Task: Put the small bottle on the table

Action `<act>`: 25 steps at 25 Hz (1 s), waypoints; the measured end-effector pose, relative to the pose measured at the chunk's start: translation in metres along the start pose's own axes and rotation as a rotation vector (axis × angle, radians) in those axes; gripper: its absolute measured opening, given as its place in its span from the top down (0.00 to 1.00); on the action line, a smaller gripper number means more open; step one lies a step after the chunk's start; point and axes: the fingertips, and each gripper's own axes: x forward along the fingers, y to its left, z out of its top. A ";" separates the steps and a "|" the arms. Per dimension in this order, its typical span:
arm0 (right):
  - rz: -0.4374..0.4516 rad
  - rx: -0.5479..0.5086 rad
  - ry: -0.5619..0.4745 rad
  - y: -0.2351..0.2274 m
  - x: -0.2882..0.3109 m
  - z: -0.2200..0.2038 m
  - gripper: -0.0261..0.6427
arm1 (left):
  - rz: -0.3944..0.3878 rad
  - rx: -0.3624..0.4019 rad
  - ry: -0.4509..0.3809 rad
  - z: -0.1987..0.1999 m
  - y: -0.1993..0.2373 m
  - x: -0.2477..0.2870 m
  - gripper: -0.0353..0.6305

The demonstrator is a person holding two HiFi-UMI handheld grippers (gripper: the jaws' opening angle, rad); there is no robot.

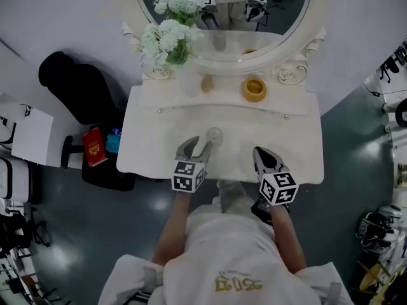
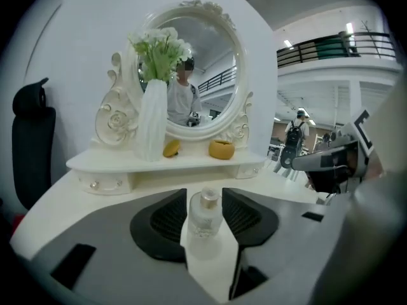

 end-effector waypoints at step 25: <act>0.022 -0.031 -0.015 0.026 -0.008 -0.005 0.94 | -0.020 -0.018 -0.116 0.030 -0.012 -0.048 0.92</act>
